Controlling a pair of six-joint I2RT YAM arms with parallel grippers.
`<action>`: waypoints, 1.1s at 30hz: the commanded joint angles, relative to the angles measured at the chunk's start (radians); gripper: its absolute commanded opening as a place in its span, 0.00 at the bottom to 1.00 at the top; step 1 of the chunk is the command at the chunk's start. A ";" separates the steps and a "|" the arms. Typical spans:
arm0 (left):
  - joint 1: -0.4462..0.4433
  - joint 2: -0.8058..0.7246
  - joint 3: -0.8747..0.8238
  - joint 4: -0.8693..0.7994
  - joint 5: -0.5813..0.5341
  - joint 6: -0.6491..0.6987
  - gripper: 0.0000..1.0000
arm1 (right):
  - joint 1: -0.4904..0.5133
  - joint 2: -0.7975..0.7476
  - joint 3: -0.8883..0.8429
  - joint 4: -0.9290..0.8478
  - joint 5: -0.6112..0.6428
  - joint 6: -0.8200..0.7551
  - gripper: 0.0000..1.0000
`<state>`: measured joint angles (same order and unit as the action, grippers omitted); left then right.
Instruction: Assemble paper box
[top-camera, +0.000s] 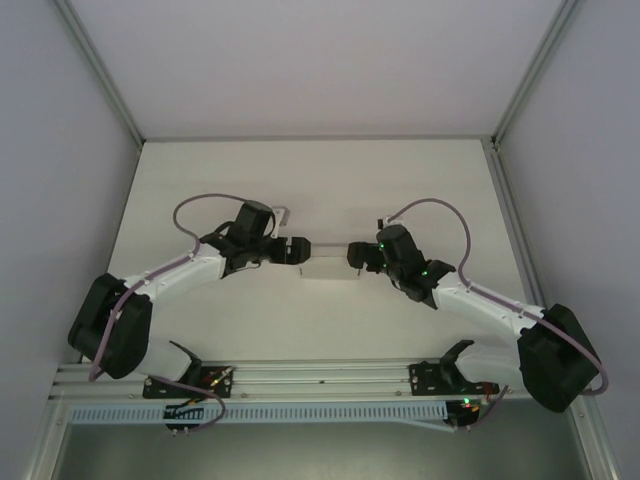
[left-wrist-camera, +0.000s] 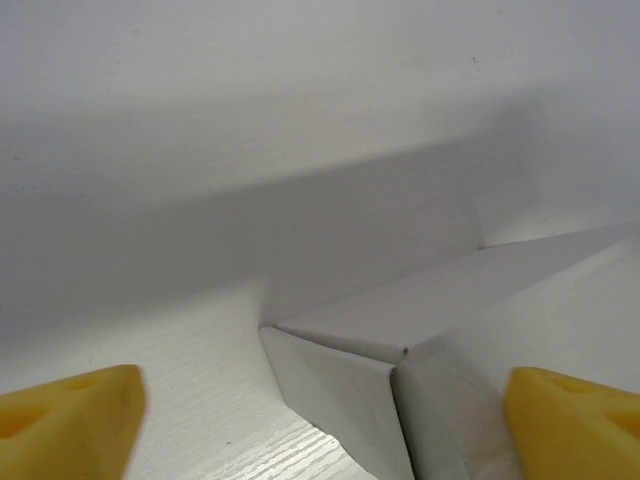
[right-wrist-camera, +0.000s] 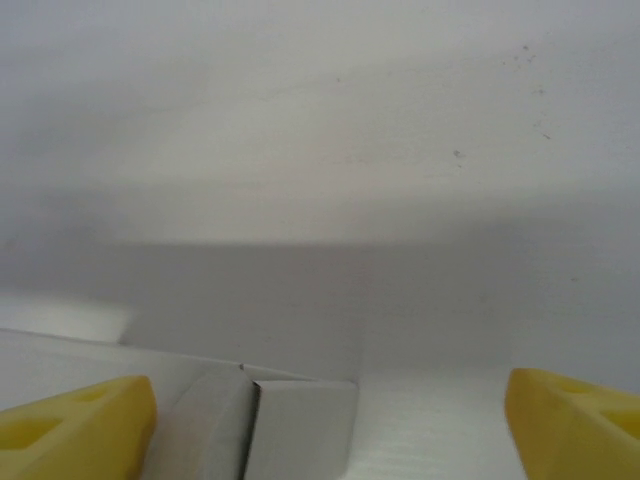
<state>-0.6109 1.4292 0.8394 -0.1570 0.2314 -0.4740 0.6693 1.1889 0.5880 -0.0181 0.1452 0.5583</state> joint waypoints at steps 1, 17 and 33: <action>0.008 0.025 -0.055 -0.045 0.023 0.026 0.82 | -0.008 0.007 -0.082 -0.033 -0.006 0.024 0.85; 0.031 0.080 -0.154 0.054 0.100 -0.004 0.23 | -0.075 0.091 -0.287 0.266 -0.250 0.134 0.51; 0.041 0.087 -0.327 0.277 0.181 0.019 0.00 | -0.137 0.364 -0.472 0.862 -0.472 -0.048 0.06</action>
<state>-0.5735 1.4471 0.6189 0.3054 0.4423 -0.5171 0.5350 1.4242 0.2153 1.0016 -0.2600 0.6247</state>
